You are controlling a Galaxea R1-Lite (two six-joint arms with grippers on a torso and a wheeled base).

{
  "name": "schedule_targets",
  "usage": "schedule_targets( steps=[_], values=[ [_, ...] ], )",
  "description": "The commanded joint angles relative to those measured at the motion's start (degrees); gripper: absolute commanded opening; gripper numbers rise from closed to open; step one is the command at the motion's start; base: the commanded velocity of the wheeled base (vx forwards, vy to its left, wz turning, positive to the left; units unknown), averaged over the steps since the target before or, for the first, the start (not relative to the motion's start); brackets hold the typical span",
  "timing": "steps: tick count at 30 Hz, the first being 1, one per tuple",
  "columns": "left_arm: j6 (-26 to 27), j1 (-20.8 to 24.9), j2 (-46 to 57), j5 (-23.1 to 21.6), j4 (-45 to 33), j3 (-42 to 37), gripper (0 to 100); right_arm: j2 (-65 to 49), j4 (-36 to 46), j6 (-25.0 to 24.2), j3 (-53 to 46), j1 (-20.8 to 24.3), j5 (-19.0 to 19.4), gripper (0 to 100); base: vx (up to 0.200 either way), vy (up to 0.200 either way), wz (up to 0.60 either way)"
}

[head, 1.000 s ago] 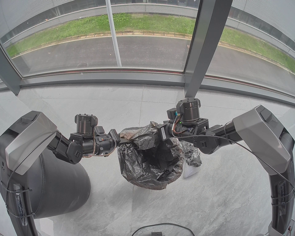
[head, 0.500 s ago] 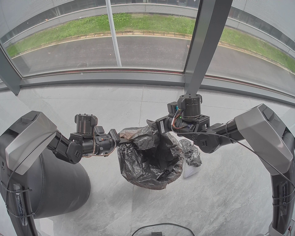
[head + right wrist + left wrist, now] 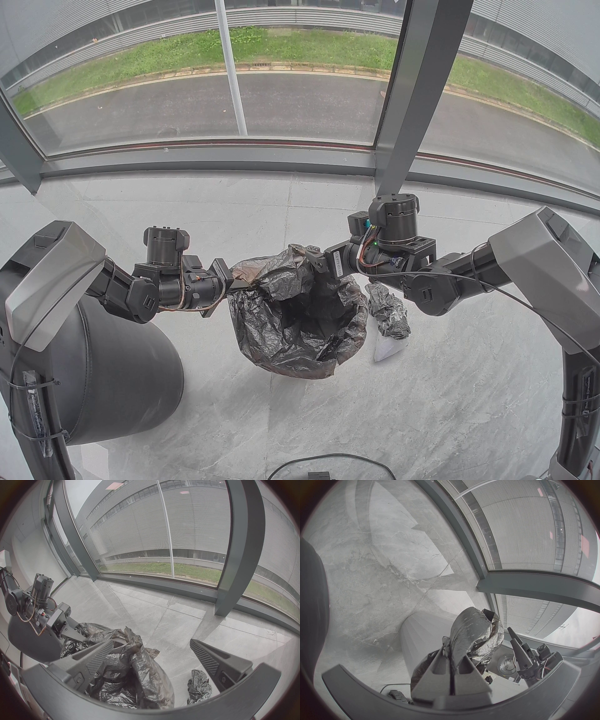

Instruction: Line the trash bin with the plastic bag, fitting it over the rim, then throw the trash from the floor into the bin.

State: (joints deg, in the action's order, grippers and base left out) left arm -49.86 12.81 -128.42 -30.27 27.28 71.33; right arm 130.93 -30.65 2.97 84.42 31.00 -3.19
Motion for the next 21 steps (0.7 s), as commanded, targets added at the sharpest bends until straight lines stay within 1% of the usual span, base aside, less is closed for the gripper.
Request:
schedule_targets(
  steps=[1,2,8,10,13,21],
  values=[
    [0.0,0.5,1.1,-0.1,0.0,0.3,0,-0.1,0.0,0.0,0.0,0.0,0.0,100,0.0,0.0,0.0],
    [0.1,0.6,1.2,-0.1,0.0,0.3,100,-0.1,0.0,-0.1,0.0,0.0,0.0,100,0.0,0.0,0.0],
    [0.2,1.3,2.1,-0.2,0.1,-0.4,100,-0.2,-0.1,-0.2,0.0,-0.2,0.0,100,0.0,0.0,0.0],
    [0.2,1.4,2.2,-0.1,0.1,-0.5,100,-0.1,-0.1,-1.5,0.0,-0.2,0.0,100,0.0,0.0,0.0],
    [0.0,1.4,2.2,0.1,0.1,-0.6,100,-0.1,-0.1,-1.7,-0.1,-0.2,0.0,100,0.0,0.0,0.0],
    [0.3,0.6,2.4,0.9,0.6,-3.9,100,-0.1,-0.1,-1.7,-0.2,-0.1,0.0,100,0.0,0.0,0.0]
  ],
)
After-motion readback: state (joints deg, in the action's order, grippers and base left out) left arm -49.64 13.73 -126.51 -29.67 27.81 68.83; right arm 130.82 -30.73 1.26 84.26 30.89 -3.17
